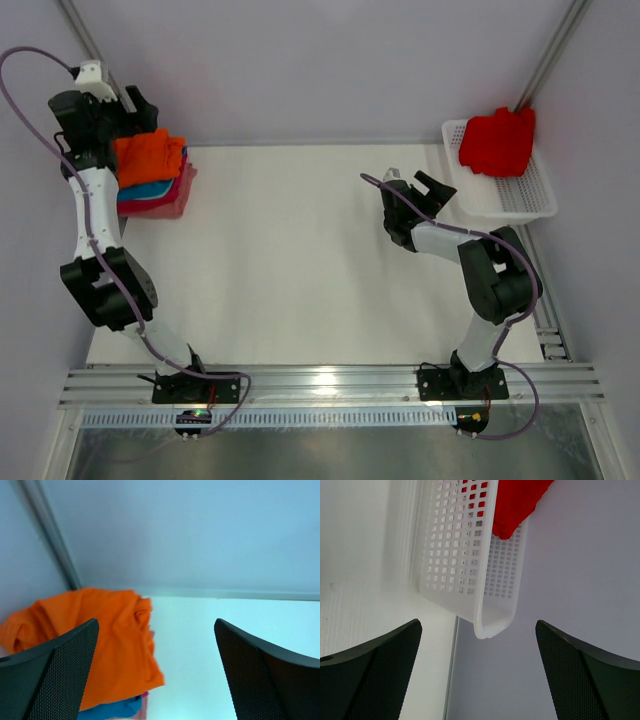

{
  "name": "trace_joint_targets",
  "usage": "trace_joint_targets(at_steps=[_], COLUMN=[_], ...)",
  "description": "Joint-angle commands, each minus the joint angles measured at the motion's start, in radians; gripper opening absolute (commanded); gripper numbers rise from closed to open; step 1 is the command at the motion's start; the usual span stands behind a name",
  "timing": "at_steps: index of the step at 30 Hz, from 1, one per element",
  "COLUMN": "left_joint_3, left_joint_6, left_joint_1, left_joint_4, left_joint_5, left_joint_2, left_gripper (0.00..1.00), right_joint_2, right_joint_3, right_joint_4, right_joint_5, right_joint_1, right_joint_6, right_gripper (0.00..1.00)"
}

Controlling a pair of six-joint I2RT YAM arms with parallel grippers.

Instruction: Fold and stack the t-shirts

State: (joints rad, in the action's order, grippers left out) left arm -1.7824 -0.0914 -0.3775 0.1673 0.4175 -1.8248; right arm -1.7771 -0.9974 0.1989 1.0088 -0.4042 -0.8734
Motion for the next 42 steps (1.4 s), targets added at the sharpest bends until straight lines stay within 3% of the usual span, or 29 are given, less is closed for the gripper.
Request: trace_joint_targets(at_steps=[1, 7, 17, 23, 32, 42], left_joint_3=[0.028, 0.014, 0.012, 0.011, -0.009, -0.008], left_joint_6=[-0.048, -0.109, -0.039, -0.073, -0.154, -0.191], left_joint_1=[0.026, 0.028, 0.023, -0.003, -0.072, -0.095], left_joint_4=[-0.032, -0.098, -0.276, -0.370, -0.411, -0.518], left_joint_5=[0.113, 0.150, 0.147, 0.136, 0.230, 0.219], left_joint_2=[0.073, -0.031, -0.283, -0.372, -0.341, -0.381], left_gripper=[0.99, 0.99, 0.99, 0.99, 0.99, 0.99], right_joint_2=[0.045, 0.054, 0.091, 0.104, 0.071, 0.024], right_joint_3=[-0.001, -0.001, -0.009, -0.001, -0.007, -0.049], right_joint_4=[0.002, -0.012, -0.052, -0.084, -0.095, -0.130], right_joint_5=[-0.010, -0.007, -0.013, -0.032, -0.036, -0.036], right_joint_1=[-0.001, 0.001, 0.036, 0.051, 0.079, 0.077], right_joint_6=[0.048, 0.040, 0.039, 0.042, 0.037, 0.059], right_gripper=[1.00, 0.99, 0.99, 0.99, 1.00, 0.99])
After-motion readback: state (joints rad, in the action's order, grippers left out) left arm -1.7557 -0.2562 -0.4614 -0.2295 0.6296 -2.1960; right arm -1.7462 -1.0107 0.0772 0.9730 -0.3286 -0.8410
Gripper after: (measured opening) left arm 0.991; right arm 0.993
